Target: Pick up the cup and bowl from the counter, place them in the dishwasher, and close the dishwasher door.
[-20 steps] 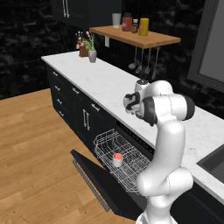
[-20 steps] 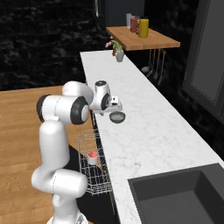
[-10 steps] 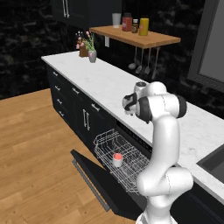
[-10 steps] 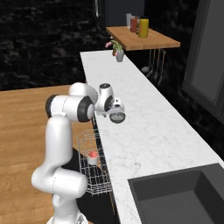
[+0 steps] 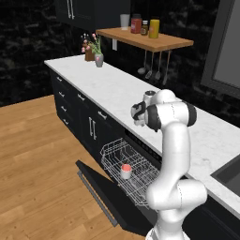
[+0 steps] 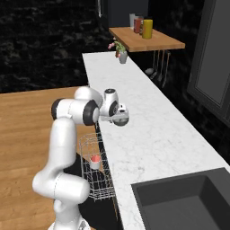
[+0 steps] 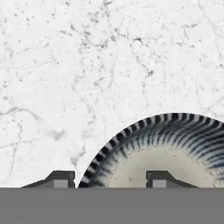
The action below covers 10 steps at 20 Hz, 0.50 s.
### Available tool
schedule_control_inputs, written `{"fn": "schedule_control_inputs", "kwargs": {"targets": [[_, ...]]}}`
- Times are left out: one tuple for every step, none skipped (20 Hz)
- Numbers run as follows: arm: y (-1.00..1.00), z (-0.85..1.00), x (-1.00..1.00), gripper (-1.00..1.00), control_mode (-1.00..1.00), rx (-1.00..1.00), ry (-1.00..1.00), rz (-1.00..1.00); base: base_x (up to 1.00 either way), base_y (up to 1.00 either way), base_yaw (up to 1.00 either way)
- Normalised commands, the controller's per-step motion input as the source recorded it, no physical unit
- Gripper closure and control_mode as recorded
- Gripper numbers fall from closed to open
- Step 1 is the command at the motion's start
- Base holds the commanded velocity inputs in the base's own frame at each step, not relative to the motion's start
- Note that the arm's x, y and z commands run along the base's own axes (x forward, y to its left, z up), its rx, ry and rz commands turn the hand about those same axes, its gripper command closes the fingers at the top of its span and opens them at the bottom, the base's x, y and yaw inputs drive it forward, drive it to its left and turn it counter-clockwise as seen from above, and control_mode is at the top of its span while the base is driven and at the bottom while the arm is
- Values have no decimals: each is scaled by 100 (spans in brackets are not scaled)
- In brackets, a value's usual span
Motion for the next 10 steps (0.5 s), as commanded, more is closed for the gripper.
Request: {"fn": "schedule_control_inputs", "kwargs": {"targets": [[-7, -32, 20, 100, -100, 0, 0, 7, 0, 0, 0], [-9, -31, 16, 100, -100, 0, 0, 7, 0, 0, 0], [-6, -31, 9, 100, -100, 0, 0, 7, 0, 0, 0], [-5, -33, 8, 100, -100, 0, 0, 8, 0, 0, 0], [-3, -34, 2, 100, -100, 0, 1, 7, 0, 0, 0], [-1, -26, 0, 100, -100, -3, 11, 0, 0, 0, 0], [0, -8, -1, 100, -100, -6, 9, 0, 0, 0, 0], [5, 0, -39, 100, -100, 0, 1, 0, 0, 0, 0], [21, 0, -71, 100, -100, 1, 0, 0, 0, 0, 0], [36, -39, -79, 100, -100, 17, 11, 0, 0, 0, 0]]}}
